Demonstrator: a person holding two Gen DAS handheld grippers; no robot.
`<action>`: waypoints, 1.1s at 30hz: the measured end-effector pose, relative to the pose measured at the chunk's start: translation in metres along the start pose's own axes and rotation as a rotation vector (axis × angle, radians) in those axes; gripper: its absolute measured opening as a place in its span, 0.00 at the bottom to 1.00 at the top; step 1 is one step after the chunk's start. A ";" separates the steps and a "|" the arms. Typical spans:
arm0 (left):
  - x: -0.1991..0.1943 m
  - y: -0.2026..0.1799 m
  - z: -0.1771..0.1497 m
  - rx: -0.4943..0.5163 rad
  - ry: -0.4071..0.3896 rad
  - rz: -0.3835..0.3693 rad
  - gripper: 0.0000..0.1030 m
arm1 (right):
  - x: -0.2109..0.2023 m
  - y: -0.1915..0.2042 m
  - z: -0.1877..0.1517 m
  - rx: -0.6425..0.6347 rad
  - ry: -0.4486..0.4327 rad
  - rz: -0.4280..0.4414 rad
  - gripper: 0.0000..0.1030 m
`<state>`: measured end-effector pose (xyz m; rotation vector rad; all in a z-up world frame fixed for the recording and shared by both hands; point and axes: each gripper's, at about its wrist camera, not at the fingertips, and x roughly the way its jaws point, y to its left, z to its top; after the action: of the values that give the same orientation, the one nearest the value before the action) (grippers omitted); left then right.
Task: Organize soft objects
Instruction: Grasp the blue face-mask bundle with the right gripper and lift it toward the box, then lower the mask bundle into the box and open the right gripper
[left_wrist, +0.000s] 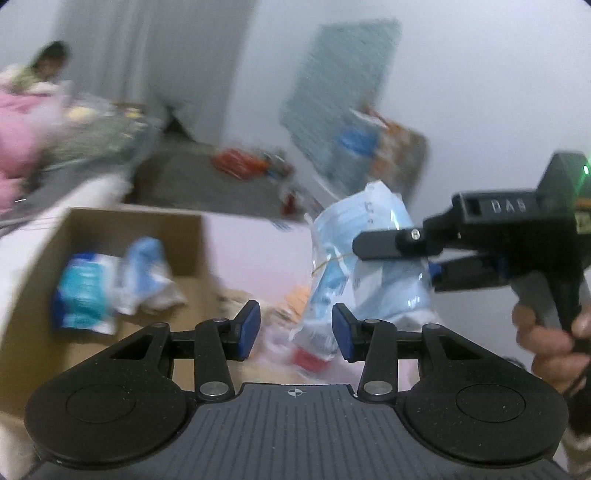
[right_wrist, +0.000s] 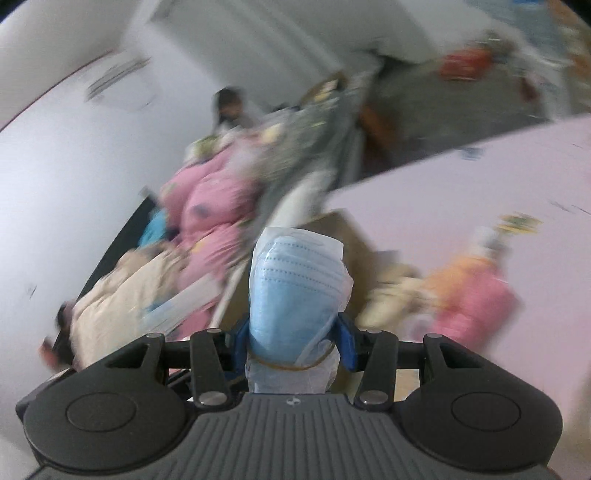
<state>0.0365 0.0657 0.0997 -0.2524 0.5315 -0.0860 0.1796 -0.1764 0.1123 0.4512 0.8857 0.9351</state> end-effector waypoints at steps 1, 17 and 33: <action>-0.005 0.008 0.002 -0.028 -0.015 0.020 0.42 | 0.013 0.013 0.005 -0.020 0.022 0.018 0.41; 0.001 0.119 -0.007 -0.374 0.008 0.187 0.42 | 0.223 0.071 0.057 -0.302 0.282 -0.370 0.41; 0.003 0.129 -0.011 -0.378 0.009 0.170 0.43 | 0.269 0.066 0.052 -0.434 0.297 -0.597 0.46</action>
<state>0.0359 0.1875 0.0553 -0.5740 0.5743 0.1810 0.2676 0.0871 0.0650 -0.3255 0.9744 0.6153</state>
